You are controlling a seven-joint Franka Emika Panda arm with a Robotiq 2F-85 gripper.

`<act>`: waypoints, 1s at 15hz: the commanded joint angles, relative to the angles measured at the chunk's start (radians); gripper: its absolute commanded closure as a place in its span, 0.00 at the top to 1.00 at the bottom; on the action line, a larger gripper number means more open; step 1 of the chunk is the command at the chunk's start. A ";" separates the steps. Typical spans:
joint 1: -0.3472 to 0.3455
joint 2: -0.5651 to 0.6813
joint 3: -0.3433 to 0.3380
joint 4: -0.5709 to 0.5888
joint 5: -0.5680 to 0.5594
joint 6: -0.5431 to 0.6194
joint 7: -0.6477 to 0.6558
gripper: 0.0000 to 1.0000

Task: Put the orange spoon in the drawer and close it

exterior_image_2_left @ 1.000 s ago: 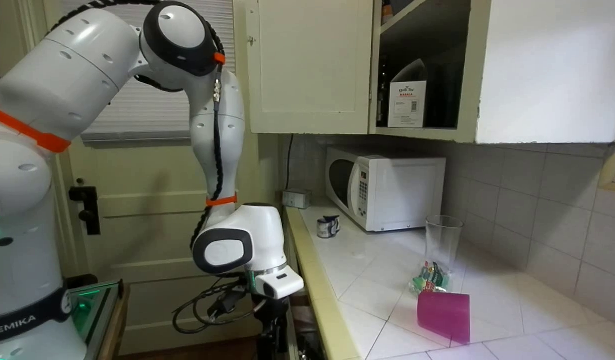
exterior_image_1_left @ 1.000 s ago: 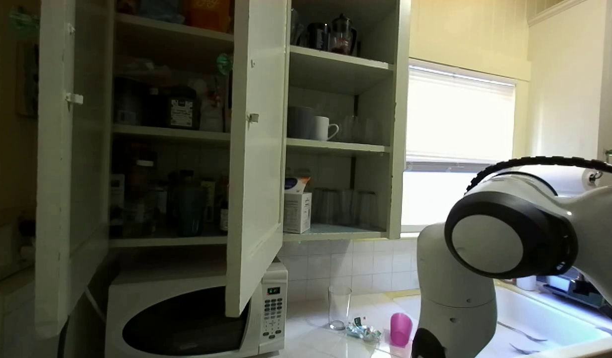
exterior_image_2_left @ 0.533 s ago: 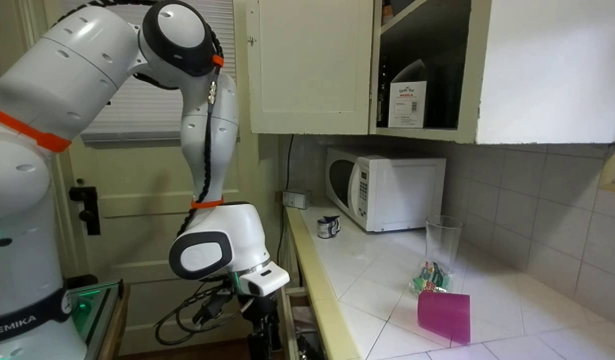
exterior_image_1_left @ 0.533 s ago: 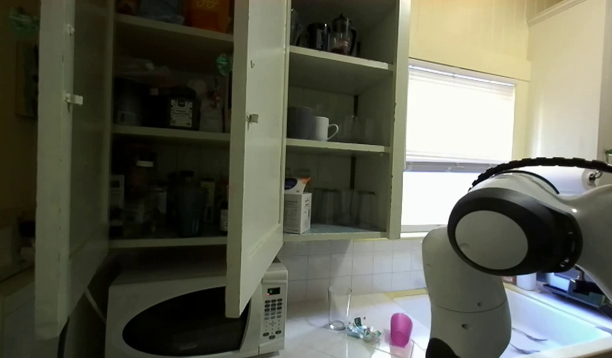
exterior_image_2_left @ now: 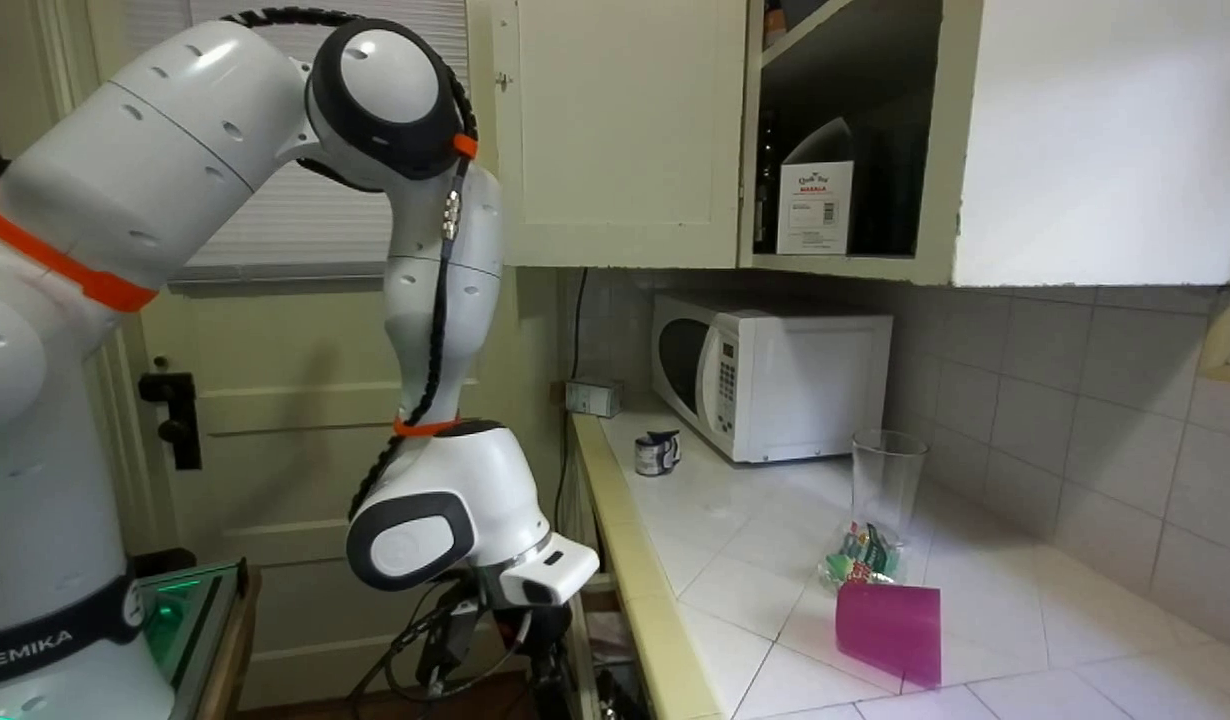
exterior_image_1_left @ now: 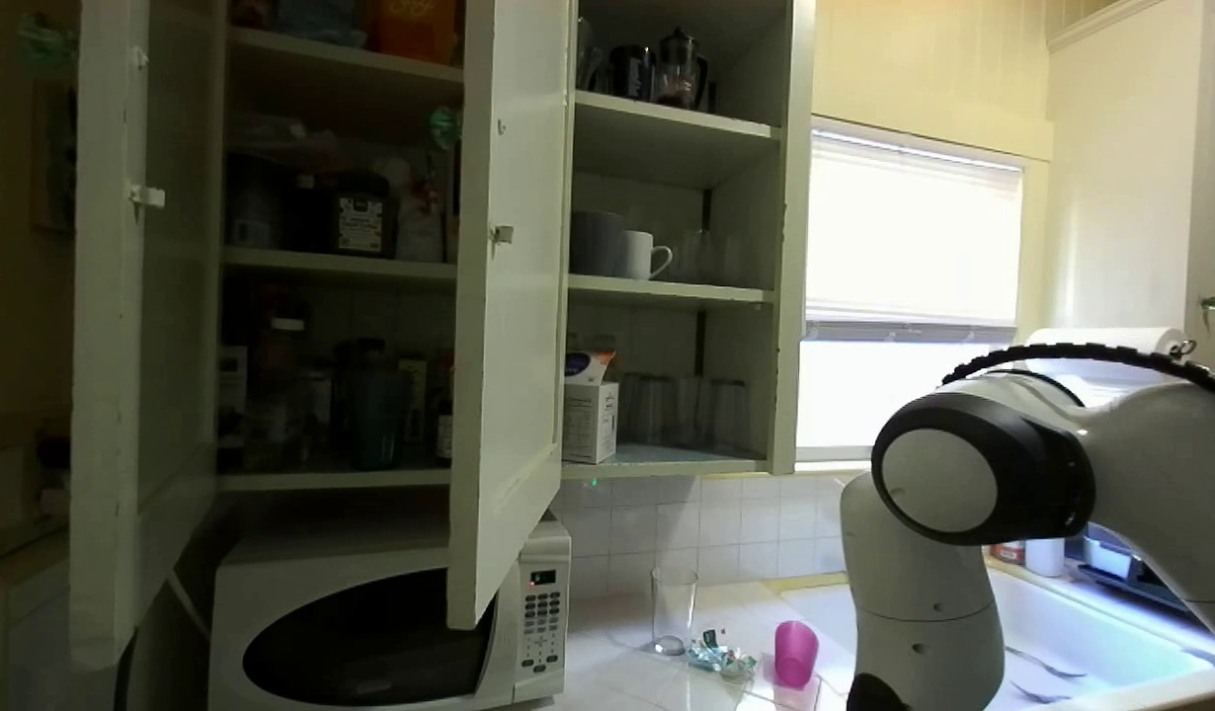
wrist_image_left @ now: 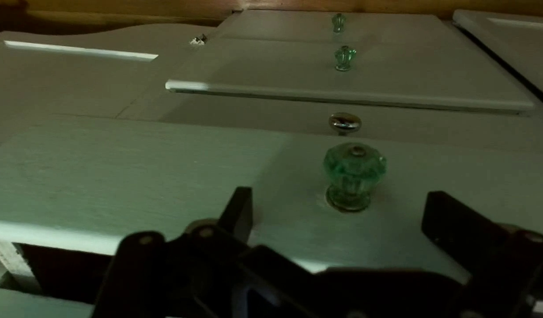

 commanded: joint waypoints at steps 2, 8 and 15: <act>-0.039 0.082 -0.007 0.123 0.021 0.034 -0.043 1.00; 0.062 0.106 -0.054 0.213 0.177 0.004 -0.022 1.00; 0.193 -0.023 -0.084 -0.010 0.184 -0.078 -0.064 1.00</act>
